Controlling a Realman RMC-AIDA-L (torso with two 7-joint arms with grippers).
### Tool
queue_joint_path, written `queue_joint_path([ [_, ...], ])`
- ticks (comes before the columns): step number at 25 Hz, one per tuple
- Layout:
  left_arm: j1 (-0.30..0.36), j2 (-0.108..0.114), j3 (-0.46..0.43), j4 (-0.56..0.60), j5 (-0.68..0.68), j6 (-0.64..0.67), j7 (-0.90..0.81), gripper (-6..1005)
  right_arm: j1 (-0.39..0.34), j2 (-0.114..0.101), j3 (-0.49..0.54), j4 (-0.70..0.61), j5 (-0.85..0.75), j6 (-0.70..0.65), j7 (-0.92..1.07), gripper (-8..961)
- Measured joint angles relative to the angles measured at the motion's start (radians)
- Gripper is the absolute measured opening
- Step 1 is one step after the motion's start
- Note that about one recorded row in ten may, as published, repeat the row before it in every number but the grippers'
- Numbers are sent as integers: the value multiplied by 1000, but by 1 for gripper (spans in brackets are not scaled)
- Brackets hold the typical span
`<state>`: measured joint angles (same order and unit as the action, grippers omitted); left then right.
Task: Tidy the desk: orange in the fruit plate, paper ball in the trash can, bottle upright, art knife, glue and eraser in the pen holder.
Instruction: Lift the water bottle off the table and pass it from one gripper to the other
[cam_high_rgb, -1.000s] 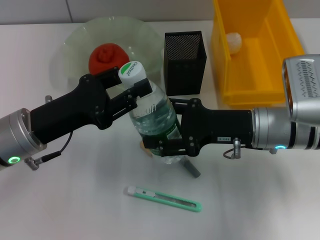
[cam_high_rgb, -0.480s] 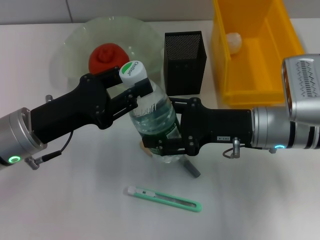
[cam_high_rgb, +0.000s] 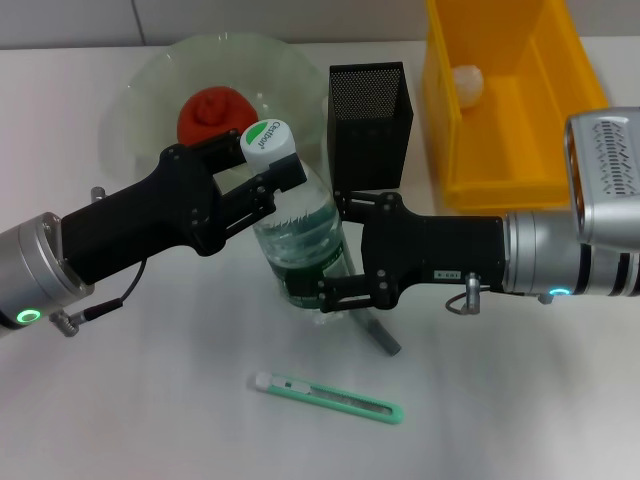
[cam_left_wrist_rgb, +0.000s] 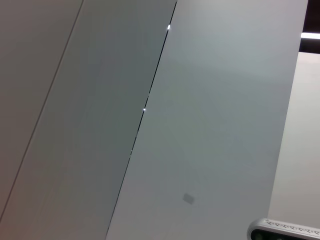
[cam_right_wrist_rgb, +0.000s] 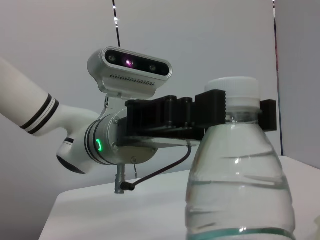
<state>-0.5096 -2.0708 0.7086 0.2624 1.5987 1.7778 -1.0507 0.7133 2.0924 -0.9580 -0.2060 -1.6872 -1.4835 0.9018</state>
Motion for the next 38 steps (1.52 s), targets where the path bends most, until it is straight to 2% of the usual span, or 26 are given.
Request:
queue_joint_path([
  [21,-3,0,-2,0,-3,0,0,450,0,0,5,-4,5,3,-13,828],
  [38,6,9,-6,18,-11,-8,-1,454,0,0,2,-11,6,5,-17,829],
])
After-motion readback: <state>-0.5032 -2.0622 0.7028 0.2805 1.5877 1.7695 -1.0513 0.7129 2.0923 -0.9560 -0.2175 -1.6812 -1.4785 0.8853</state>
